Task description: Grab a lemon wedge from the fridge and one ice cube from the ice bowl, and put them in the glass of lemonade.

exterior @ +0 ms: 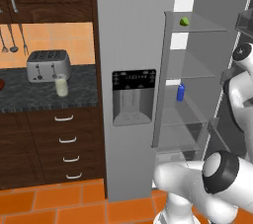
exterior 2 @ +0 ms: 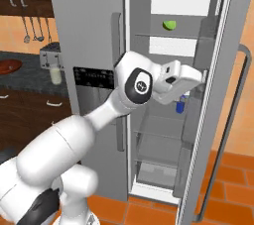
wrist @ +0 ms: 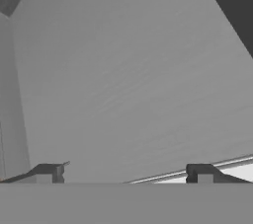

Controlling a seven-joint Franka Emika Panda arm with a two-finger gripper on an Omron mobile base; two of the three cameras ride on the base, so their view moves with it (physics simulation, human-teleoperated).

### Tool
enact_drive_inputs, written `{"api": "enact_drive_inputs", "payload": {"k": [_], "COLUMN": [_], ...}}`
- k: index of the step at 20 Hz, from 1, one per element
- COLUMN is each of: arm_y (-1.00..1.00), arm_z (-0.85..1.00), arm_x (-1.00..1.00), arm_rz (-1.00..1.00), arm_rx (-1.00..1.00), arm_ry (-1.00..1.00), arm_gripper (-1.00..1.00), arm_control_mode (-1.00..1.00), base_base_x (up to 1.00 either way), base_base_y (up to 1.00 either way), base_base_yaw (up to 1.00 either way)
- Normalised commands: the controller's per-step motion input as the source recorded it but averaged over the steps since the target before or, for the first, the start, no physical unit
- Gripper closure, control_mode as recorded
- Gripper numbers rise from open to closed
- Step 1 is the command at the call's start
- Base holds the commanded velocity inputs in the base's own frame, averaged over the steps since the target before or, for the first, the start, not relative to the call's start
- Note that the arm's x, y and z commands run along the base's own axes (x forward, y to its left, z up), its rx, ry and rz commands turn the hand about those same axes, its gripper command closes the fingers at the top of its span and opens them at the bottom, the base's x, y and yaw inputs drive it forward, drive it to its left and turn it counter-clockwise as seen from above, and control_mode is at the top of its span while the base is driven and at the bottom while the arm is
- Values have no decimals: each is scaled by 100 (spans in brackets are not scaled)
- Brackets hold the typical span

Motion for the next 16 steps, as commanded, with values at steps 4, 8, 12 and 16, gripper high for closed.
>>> {"api": "enact_drive_inputs", "payload": {"k": [4, 8, 12, 16], "arm_y": [-58, -52, -17, 61], "arm_z": [-36, -18, 6, 37], "arm_x": [46, 27, -3, -28], "arm_rz": [-11, -9, -4, 0], "arm_rx": [-3, 0, 0, 0], "arm_ry": [0, 0, -1, -9], "arm_gripper": [-100, -100, -100, -100], "arm_control_mode": [-100, -100, -100, -100], "base_base_x": [0, 0, 0, 0], "base_base_y": [0, 0, 0, 0], "base_base_yaw": [0, 0, 0, 0]}}
